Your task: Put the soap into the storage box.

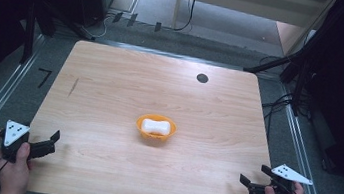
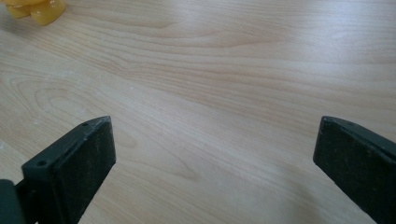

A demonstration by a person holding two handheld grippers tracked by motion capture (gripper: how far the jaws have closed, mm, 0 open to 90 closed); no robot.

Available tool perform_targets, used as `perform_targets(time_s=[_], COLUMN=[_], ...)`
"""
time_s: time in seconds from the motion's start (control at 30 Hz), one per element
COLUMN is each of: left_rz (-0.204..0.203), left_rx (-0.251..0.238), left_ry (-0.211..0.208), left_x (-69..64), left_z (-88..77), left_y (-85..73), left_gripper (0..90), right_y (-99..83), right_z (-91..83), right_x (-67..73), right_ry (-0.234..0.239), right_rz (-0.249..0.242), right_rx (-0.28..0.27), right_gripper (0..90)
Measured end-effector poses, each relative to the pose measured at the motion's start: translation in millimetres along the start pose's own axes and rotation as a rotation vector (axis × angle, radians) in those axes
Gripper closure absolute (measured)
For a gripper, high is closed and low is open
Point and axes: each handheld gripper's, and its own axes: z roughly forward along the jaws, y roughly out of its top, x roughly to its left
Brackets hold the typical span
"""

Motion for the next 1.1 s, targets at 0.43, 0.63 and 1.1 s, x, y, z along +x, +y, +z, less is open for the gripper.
perform_targets(time_s=[0.43, 0.63, 1.1], left_rz=[-0.005, -0.005, -0.014], left_rx=[0.000, 0.001, -0.001], left_ry=[0.002, -0.004, -0.008], left_x=[0.2, 0.6, 1.3], left_z=[-0.1, 0.1, 0.3], left_y=[-0.1, 0.0, 0.0], left_gripper=[0.0, 0.0, 0.0], right_y=[-19.2, -23.0, -25.4], right_z=[-13.4, -17.1, -15.9], right_x=[-9.6, -12.4, -9.8], right_ry=[-0.035, -0.058, -0.101], right_rz=[0.056, 0.072, 0.083], right_rx=[-0.050, -0.110, -0.136], right_gripper=[0.0, 0.0, 1.0])
